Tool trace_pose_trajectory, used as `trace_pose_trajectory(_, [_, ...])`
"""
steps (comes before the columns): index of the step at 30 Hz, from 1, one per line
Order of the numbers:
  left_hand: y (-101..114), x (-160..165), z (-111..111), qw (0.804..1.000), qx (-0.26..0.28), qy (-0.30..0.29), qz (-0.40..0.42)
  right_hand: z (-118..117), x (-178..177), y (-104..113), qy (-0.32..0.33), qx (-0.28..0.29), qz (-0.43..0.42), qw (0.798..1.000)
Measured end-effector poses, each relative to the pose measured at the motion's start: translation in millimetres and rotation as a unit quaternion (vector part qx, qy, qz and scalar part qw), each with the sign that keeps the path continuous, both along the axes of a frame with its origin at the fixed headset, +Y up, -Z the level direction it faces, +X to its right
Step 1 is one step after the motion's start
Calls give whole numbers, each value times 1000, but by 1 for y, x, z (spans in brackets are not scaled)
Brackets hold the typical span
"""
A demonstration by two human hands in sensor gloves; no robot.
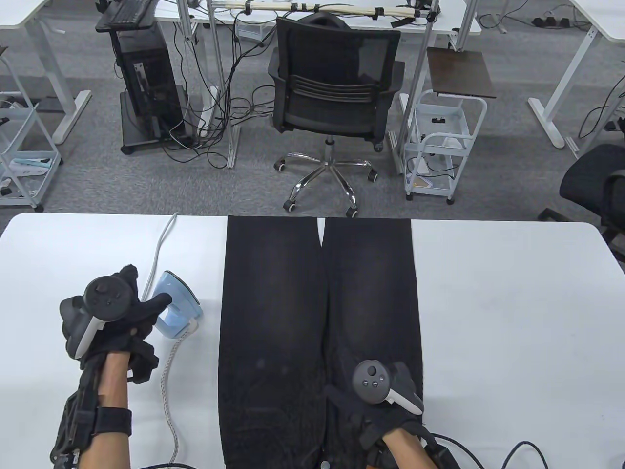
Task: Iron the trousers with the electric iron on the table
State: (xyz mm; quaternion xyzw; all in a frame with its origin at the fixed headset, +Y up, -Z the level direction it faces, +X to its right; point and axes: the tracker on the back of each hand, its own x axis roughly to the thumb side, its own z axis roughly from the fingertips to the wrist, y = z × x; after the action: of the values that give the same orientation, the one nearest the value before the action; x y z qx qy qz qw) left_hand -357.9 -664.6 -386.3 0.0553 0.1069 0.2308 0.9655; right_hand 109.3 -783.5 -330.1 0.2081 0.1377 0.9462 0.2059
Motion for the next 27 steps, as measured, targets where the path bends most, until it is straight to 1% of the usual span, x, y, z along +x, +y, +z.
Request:
trace_pose_trajectory(1, [-7,-1,-3,1000,-2,3,11,0,0,0,1,-1,1,1000])
trace_pose_trajectory(5, [-50,-12,-19,997,-38,19,71,0,-2,0,5,4,16,1000])
trace_pose_trajectory(6, [-57,-14,-21,996,-42,22,76,0,-2,0,5,5,18,1000])
trace_pose_trajectory(7, [-68,-18,-23,994,-46,31,90,0,-3,1,6,5,19,1000])
trace_pose_trajectory(10, [-95,-24,-27,985,-45,52,159,0,-4,0,8,4,21,1000])
trace_pose_trajectory(13, [-117,-29,-27,973,-13,72,220,0,-6,0,11,1,25,1000])
trace_pose_trajectory(15, [-121,-28,-27,972,6,80,219,0,-6,0,11,-1,24,1000])
trace_pose_trajectory(17, [-123,-25,-27,975,-1,67,210,0,-6,0,9,-3,23,1000])
trace_pose_trajectory(20, [-130,-18,-25,972,-13,53,227,0,-6,1,7,-5,22,1000])
trace_pose_trajectory(22, [-132,-11,-21,971,-1,43,237,-1,-5,1,3,-3,20,1000])
trace_pose_trajectory(24, [-127,-3,-15,975,32,36,217,-1,-4,2,-1,1,19,1000])
trace_pose_trajectory(27, [-111,9,-6,977,48,18,208,-1,-3,1,-5,3,17,1000])
